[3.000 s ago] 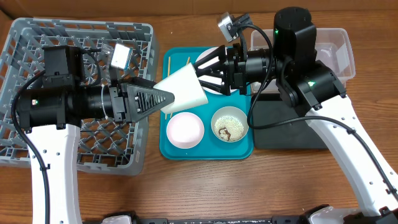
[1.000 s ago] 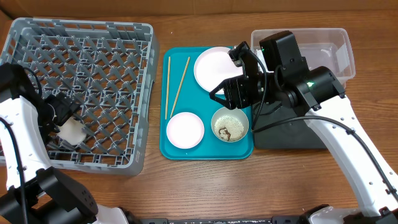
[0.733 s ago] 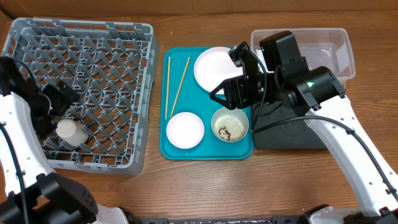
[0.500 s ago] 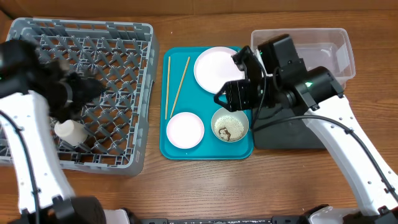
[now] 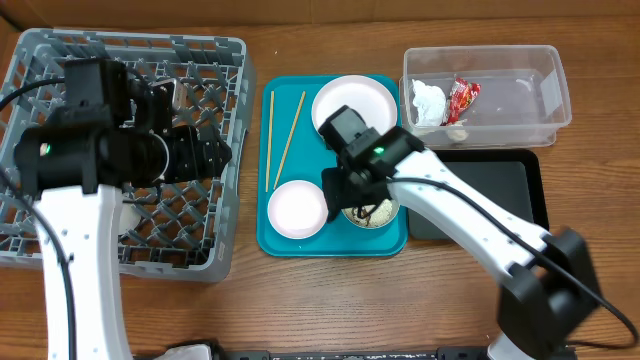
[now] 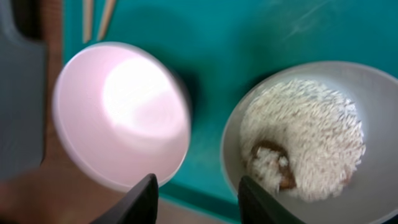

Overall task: Sort waste into correct bins and load items into the dishwasher
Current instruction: 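Grasp the grey bowl of rice with the right gripper, then tilt the grey bowl over the black tray to pour out the rice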

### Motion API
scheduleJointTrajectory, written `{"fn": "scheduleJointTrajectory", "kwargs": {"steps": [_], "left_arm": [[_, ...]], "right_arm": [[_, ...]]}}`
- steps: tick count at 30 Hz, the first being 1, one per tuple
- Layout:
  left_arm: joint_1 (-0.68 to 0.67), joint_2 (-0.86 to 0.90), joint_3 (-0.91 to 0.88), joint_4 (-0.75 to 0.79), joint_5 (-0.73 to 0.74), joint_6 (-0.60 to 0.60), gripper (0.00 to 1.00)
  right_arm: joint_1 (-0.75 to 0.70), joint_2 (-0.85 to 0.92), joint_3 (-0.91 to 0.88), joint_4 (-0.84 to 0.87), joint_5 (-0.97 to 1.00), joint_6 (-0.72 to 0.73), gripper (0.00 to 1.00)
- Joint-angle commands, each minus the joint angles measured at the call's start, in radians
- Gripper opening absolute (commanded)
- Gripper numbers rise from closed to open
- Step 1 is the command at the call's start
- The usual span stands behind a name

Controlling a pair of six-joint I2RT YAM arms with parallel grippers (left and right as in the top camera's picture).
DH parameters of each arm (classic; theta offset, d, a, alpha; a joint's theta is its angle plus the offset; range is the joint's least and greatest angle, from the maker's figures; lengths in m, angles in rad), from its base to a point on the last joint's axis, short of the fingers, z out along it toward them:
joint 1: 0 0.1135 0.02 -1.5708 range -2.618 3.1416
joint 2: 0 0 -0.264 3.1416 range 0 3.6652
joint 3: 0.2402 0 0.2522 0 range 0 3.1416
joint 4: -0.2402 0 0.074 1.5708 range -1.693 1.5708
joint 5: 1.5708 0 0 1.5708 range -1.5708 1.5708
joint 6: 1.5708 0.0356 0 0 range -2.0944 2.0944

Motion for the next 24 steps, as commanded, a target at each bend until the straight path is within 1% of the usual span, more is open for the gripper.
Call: {"fn": "scheduleJointTrajectory", "kwargs": {"steps": [1, 2, 6, 7, 10, 12, 13, 14, 18, 19, 22, 24], "left_arm": [[-0.004, -0.148, 0.056, 0.019, 0.051, 0.063, 0.86], [-0.004, -0.181, 0.062, 0.029, 0.051, 0.063, 0.87], [-0.004, -0.315, 0.066, 0.076, 0.050, 0.063, 1.00], [-0.004, -0.348, 0.066, 0.087, 0.046, 0.064, 1.00], [-0.004, -0.424, 0.066, 0.109, 0.017, 0.063, 1.00], [-0.004, -0.455, 0.066, 0.116, -0.004, 0.063, 1.00], [-0.004, -0.467, 0.066, 0.117, -0.012, 0.063, 1.00], [-0.004, -0.475, 0.066, 0.116, -0.013, 0.063, 1.00], [-0.004, -0.480, 0.065, 0.099, -0.013, 0.063, 1.00], [-0.004, -0.475, 0.065, 0.095, -0.012, 0.063, 1.00], [-0.004, -0.467, 0.065, 0.097, -0.012, 0.063, 1.00], [-0.004, -0.462, 0.065, 0.098, -0.012, 0.063, 1.00]], "right_arm": [[-0.007, 0.053, -0.005, 0.032, 0.066, 0.051, 0.41], [-0.007, 0.068, -0.005, 0.039, 0.066, 0.054, 0.41], [-0.011, 0.132, -0.005, 0.050, 0.068, 0.104, 0.41], [-0.011, 0.151, -0.005, 0.053, 0.056, 0.103, 0.40], [-0.011, 0.190, -0.005, 0.052, 0.031, 0.103, 0.24], [-0.011, 0.194, -0.005, 0.052, 0.031, 0.113, 0.11], [-0.012, 0.194, -0.003, 0.049, 0.037, 0.126, 0.06], [-0.013, 0.194, 0.001, 0.044, 0.042, 0.130, 0.04], [-0.030, 0.188, 0.026, 0.007, 0.043, 0.148, 0.04], [-0.046, 0.163, 0.050, -0.029, 0.043, 0.147, 0.04], [-0.059, 0.105, 0.076, -0.050, 0.031, 0.114, 0.04], [-0.074, 0.047, 0.091, -0.062, -0.020, 0.075, 0.04]]}}
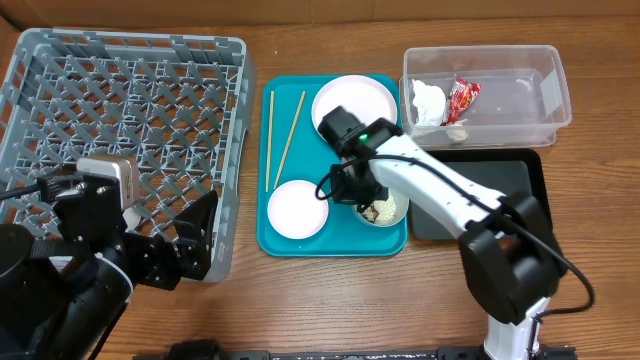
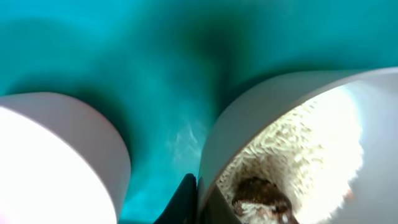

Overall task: Sort waste into correct bins and load items into the dishwasher
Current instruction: 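Tilt the grey bowl over the black tray to pour out the rice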

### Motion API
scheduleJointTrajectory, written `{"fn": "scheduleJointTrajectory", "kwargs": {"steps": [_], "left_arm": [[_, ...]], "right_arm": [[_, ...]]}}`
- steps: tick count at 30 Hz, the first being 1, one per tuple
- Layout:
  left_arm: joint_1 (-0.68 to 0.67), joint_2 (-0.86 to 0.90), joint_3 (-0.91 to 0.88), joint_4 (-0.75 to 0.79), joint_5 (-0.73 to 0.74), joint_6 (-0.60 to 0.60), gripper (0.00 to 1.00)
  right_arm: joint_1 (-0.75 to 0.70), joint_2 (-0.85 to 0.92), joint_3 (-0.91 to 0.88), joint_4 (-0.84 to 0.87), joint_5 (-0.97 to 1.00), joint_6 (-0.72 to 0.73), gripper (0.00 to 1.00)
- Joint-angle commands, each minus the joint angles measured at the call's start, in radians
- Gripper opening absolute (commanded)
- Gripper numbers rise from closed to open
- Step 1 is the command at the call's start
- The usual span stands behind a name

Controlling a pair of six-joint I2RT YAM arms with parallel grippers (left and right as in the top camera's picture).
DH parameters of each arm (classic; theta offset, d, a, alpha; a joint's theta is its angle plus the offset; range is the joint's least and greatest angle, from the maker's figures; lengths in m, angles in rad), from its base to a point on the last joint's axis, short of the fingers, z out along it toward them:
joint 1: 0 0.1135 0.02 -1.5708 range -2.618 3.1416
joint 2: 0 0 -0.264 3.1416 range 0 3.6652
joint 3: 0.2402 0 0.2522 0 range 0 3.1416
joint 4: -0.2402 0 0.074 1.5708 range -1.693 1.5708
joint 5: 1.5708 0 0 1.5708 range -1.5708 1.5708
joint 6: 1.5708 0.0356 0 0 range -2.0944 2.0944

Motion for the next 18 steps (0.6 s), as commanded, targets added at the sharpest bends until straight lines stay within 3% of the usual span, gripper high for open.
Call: {"fn": "scheduleJointTrajectory", "kwargs": {"steps": [1, 8, 13, 18], "left_arm": [[-0.004, 0.015, 0.002, 0.001, -0.010, 0.023, 1.00], [-0.004, 0.044, 0.002, -0.001, -0.010, 0.023, 1.00], [-0.004, 0.079, 0.002, 0.003, -0.010, 0.023, 1.00], [-0.004, 0.121, 0.002, -0.002, 0.018, 0.022, 1.00]], "right_arm": [[-0.035, -0.134, 0.051, -0.006, -0.097, -0.058, 0.04], [-0.204, -0.300, 0.053, -0.093, -0.307, -0.174, 0.04], [-0.356, -0.306, 0.034, -0.177, -0.497, -0.334, 0.04], [-0.494, -0.304, -0.075, -0.144, -0.739, -0.426, 0.04]]}}
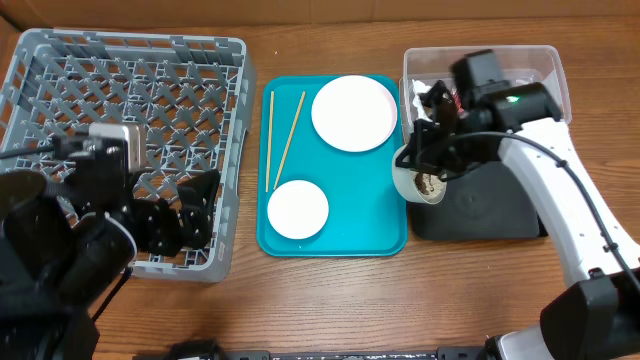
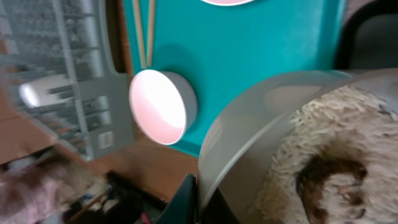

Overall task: Sort waste into correct bins and load items into the dishwasher
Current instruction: 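Tilt the grey bowl over the black tray to pour out the rice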

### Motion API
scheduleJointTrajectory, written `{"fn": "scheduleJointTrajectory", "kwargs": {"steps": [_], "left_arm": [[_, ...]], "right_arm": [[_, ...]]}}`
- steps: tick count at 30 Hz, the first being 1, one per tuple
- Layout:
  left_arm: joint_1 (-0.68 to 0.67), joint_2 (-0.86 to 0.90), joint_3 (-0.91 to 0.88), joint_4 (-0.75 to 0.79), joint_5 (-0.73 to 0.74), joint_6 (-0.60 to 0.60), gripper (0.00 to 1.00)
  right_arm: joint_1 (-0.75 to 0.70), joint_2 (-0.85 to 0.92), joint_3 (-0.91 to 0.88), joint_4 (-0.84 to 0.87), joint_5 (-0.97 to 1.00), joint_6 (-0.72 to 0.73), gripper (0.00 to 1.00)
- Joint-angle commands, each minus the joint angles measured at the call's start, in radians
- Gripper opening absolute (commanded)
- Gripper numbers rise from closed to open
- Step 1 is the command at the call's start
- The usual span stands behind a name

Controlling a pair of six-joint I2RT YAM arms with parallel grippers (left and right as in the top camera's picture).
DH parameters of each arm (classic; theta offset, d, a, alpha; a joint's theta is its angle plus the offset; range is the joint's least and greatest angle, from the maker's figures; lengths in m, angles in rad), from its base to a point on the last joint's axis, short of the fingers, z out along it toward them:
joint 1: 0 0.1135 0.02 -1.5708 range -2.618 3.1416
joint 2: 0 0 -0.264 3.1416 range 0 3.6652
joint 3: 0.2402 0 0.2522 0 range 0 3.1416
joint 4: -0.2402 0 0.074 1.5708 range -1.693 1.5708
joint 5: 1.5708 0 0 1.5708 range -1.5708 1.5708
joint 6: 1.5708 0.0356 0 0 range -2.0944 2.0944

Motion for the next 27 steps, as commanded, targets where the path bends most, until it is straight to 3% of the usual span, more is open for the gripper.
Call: {"fn": "scheduleJointTrajectory", "kwargs": {"steps": [1, 7, 11, 18, 27], "left_arm": [[-0.004, 0.028, 0.002, -0.002, 0.027, 0.022, 1.00], [-0.004, 0.057, 0.002, -0.025, 0.036, 0.023, 1.00], [-0.004, 0.055, 0.002, -0.026, 0.036, 0.023, 1.00], [-0.004, 0.055, 0.002, -0.026, 0.036, 0.023, 1.00], [-0.004, 0.055, 0.002, -0.027, 0.036, 0.022, 1.00]], "right_arm": [[-0.085, 0.006, -0.085, 0.032, -0.265, -0.123, 0.04], [-0.283, 0.010, -0.243, 0.198, -0.542, -0.173, 0.04], [-0.362, 0.010, -0.298, 0.272, -0.556, -0.172, 0.04], [-0.457, 0.011, -0.410, 0.363, -0.559, -0.156, 0.04], [-0.495, 0.016, -0.454, 0.390, -0.786, -0.228, 0.04]]}}
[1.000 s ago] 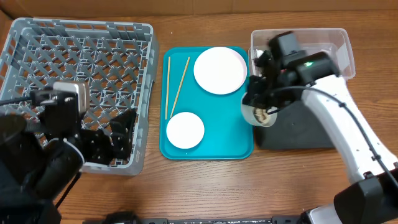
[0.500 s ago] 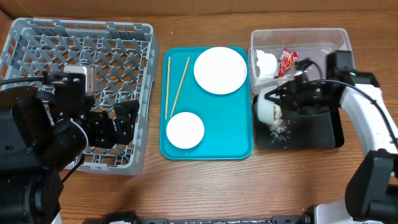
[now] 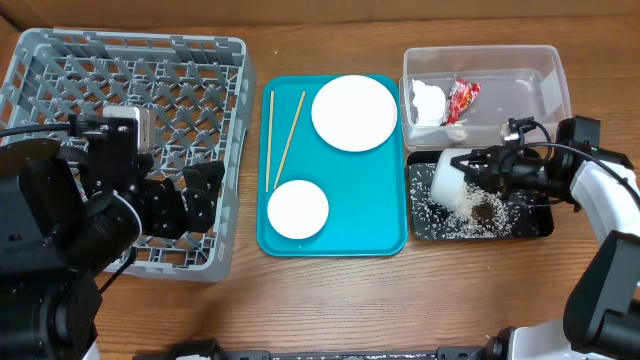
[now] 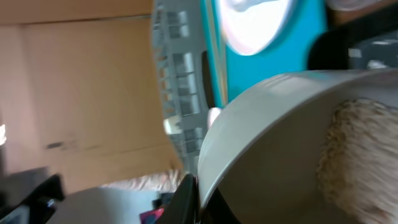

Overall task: Sort waste into correct bins and load items into the dishwasher
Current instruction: 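Tilt the grey bowl over the black tray to pour out the rice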

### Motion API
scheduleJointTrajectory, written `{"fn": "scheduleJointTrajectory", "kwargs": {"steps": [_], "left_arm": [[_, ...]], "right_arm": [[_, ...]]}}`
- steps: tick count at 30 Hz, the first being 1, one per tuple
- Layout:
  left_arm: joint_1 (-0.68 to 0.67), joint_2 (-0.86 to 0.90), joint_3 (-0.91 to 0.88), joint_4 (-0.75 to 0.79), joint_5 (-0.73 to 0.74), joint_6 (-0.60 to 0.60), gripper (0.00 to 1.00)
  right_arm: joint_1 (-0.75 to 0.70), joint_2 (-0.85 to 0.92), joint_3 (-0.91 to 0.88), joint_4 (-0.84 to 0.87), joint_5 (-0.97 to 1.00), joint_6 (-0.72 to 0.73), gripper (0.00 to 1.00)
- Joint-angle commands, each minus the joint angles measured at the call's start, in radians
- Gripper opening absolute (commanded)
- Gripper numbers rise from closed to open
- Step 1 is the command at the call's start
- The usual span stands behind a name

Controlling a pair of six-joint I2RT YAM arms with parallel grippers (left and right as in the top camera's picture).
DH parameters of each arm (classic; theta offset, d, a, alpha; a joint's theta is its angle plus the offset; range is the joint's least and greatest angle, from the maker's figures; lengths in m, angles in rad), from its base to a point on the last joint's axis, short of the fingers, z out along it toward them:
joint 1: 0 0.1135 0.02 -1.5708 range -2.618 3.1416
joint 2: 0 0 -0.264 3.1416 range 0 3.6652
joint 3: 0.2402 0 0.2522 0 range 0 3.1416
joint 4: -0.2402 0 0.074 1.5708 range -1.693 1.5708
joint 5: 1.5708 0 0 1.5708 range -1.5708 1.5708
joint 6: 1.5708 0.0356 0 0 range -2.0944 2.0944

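My right gripper (image 3: 478, 166) is shut on the rim of a white bowl (image 3: 452, 181), tipped on its side over the black tray (image 3: 535, 226). Rice and brown scraps (image 3: 478, 210) lie spilled on that tray. In the right wrist view the bowl (image 4: 280, 143) fills the frame, rice still clinging inside. On the teal tray (image 3: 345, 235) sit a white plate (image 3: 354, 113), a small white bowl (image 3: 298, 209) and two chopsticks (image 3: 282, 136). My left gripper (image 3: 205, 190) hangs over the grey dish rack (image 3: 125, 60); its jaws are not clear.
A clear plastic bin (image 3: 487, 85) behind the black tray holds crumpled white paper and a red wrapper. The left arm's bulk covers the rack's front left part.
The right gripper has swung the bowl from beside the teal tray's right edge to over the black tray and tipped it; rice now lies on the tray. The left arm shifted slightly.
The right gripper was open over the rice bowl on the teal tray, then shut on its rim there. Later it held the bowl lifted at the tray's right edge. Now the bowl is tipped over the black tray with rice spilled out. The left arm stayed by the rack.
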Motion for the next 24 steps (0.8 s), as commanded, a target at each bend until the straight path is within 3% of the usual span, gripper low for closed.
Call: {"fn": "scheduleJointTrajectory", "kwargs": {"steps": [1, 5, 7, 8, 10, 13, 15, 16, 18, 20, 22, 24], "left_arm": [[-0.004, -0.006, 0.002, 0.001, 0.018, 0.022, 1.00], [-0.004, -0.006, 0.002, 0.003, 0.018, 0.022, 1.00], [-0.004, -0.006, 0.002, 0.003, 0.018, 0.022, 1.00], [-0.004, -0.006, 0.002, 0.003, 0.018, 0.022, 1.00], [-0.004, -0.006, 0.002, -0.002, 0.018, 0.021, 1.00], [-0.004, -0.006, 0.002, -0.016, 0.018, 0.022, 1.00], [-0.004, -0.006, 0.002, -0.018, 0.018, 0.022, 1.00], [-0.004, -0.006, 0.002, -0.019, 0.018, 0.022, 1.00], [-0.004, -0.006, 0.002, -0.016, 0.018, 0.022, 1.00], [-0.004, -0.006, 0.002, -0.010, 0.018, 0.022, 1.00], [-0.004, -0.006, 0.002, -0.008, 0.018, 0.022, 1.00], [-0.004, -0.006, 0.002, -0.007, 0.018, 0.022, 1.00]], "right_arm": [[0.002, 0.005, 0.000, 0.042, -0.102, -0.030, 0.04], [0.005, 0.005, 0.000, 0.086, -0.261, -0.064, 0.04], [0.004, 0.006, 0.000, 0.108, -0.136, 0.034, 0.04], [0.003, 0.006, 0.000, 0.092, -0.161, 0.064, 0.04], [0.003, 0.005, 0.000, 0.077, -0.211, -0.006, 0.04], [-0.005, 0.013, 0.000, 0.088, -0.013, 0.098, 0.04], [-0.006, 0.012, 0.000, 0.061, -0.176, 0.029, 0.04], [0.002, 0.008, 0.000, 0.063, -0.175, -0.033, 0.04], [0.002, 0.013, 0.000, 0.069, -0.061, 0.074, 0.04], [0.004, 0.011, 0.000, 0.054, -0.218, -0.002, 0.04], [0.011, 0.008, 0.001, 0.073, -0.195, -0.049, 0.04], [0.011, 0.013, 0.001, 0.055, -0.116, 0.093, 0.04]]}}
